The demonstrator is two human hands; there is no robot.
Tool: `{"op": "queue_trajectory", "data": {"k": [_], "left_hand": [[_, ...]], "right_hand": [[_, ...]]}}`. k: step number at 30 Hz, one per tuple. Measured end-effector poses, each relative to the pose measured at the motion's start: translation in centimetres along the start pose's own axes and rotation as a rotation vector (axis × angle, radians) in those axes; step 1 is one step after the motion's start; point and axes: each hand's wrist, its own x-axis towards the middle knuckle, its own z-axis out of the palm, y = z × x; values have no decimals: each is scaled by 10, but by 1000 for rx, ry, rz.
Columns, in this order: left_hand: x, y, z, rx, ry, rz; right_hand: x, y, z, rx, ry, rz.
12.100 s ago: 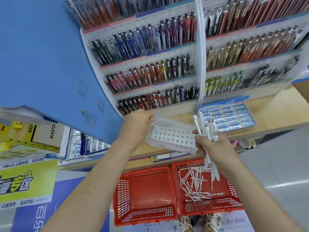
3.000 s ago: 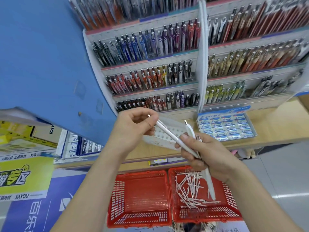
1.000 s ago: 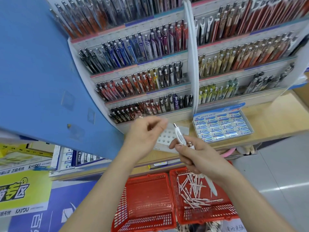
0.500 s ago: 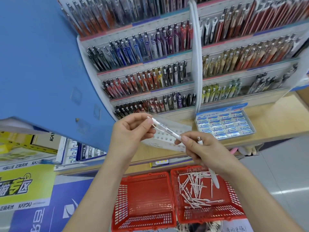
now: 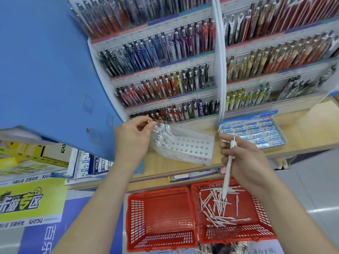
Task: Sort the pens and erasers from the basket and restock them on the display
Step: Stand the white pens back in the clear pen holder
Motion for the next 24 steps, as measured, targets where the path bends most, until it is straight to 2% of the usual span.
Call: {"op": "queue_trajectory", "data": {"k": [3,8,13,18,24], "left_hand": [[-3,-7,13,93,-17,56],[-2,-19,27,171,-46,103],[0,-25,36,251,-70,123],[1,-26,40,336,-105,156],[6,-28,46,475,-129,217]], "right_hand": [[-6,-3,-1,98,-74,-9],[-11,-3,2,-77,-24,-78],[-11,-5,-1,58,-35,0],[-12,-3,-2,-128,-70,-15],[-10,-3,-3,-36,-110,63]]}}
